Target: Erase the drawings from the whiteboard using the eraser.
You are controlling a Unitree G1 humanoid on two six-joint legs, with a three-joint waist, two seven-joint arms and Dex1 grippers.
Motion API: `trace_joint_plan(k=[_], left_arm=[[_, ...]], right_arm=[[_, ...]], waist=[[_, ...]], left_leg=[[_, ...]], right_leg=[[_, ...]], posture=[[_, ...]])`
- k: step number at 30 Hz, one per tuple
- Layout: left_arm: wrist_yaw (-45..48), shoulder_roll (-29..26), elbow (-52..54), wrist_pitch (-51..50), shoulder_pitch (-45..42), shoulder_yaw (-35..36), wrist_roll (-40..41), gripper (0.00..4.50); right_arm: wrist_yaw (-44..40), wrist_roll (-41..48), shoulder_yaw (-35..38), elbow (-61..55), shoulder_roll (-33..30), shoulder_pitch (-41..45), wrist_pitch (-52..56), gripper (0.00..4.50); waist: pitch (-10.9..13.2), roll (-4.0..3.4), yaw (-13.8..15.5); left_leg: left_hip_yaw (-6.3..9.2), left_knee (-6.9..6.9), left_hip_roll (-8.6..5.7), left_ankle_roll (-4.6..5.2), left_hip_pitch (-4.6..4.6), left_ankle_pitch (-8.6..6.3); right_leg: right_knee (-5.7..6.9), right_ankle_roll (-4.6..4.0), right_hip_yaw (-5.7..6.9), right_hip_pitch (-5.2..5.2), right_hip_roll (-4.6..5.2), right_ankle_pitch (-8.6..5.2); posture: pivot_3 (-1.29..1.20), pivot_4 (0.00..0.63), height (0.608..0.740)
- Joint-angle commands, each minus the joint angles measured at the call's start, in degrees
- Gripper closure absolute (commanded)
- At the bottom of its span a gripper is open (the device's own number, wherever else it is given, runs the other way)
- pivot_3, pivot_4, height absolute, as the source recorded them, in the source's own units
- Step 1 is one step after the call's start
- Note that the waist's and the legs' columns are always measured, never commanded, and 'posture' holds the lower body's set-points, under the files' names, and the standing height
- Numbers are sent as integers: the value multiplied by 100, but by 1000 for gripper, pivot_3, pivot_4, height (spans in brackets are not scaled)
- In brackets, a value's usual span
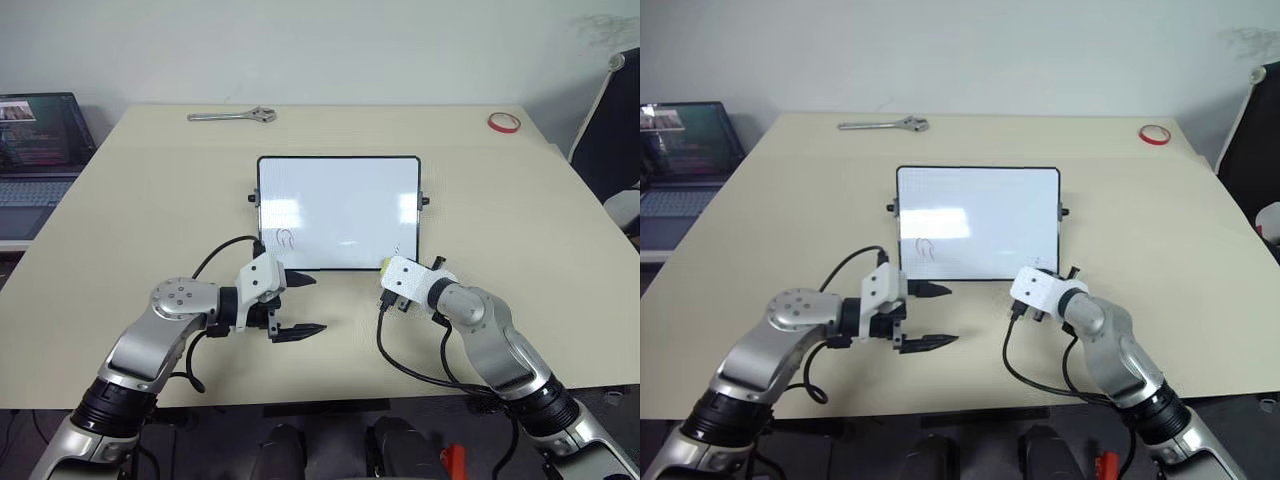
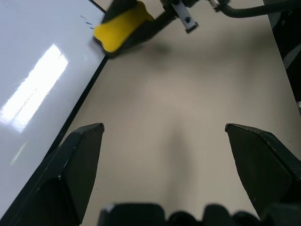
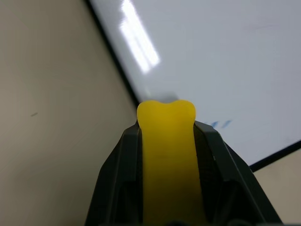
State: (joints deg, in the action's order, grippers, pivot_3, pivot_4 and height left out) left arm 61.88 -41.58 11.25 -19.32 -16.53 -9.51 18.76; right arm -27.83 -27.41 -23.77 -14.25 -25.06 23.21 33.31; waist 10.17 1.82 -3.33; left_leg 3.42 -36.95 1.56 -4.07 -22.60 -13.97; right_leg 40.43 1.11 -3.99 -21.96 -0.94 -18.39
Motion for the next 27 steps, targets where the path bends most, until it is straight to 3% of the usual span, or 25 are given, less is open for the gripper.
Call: trace_joint_plan(k=[1, 11, 20, 27], left_arm=[[-20, -18, 165, 56, -38, 142, 4, 0], [-48, -19, 182, 34, -19, 170, 23, 0], [-50, -27, 185, 20, -2, 198, 45, 0], [-103, -30, 197, -33, 27, 250, 64, 0]], right_arm=[[315, -160, 389, 212, -76, 179, -44, 3381], [-608, -1, 77, -38, -290, -302, 236, 3381], [193, -211, 508, 243, -134, 113, -127, 3381], [-264, -31, 335, 99, -239, -107, -73, 3381]], waist=[[0, 1, 10], [-1, 1, 21], [0, 1, 2], [-1, 1, 13]], left_leg=[[2, 0, 0, 0, -1, 0], [7, 1, 0, 0, -1, -1], [-1, 1, 0, 0, 26, 0], [3, 7, 1, 0, 21, -1]], right_leg=[[0, 0, 1, 0, 0, 0], [-5, 0, 4, 6, 1, 0], [-7, 15, -2, 28, 0, -9], [-18, 6, 0, 29, 1, -4]], posture=[[0, 150, 740], [0, 150, 740], [0, 150, 740], [0, 150, 740]])
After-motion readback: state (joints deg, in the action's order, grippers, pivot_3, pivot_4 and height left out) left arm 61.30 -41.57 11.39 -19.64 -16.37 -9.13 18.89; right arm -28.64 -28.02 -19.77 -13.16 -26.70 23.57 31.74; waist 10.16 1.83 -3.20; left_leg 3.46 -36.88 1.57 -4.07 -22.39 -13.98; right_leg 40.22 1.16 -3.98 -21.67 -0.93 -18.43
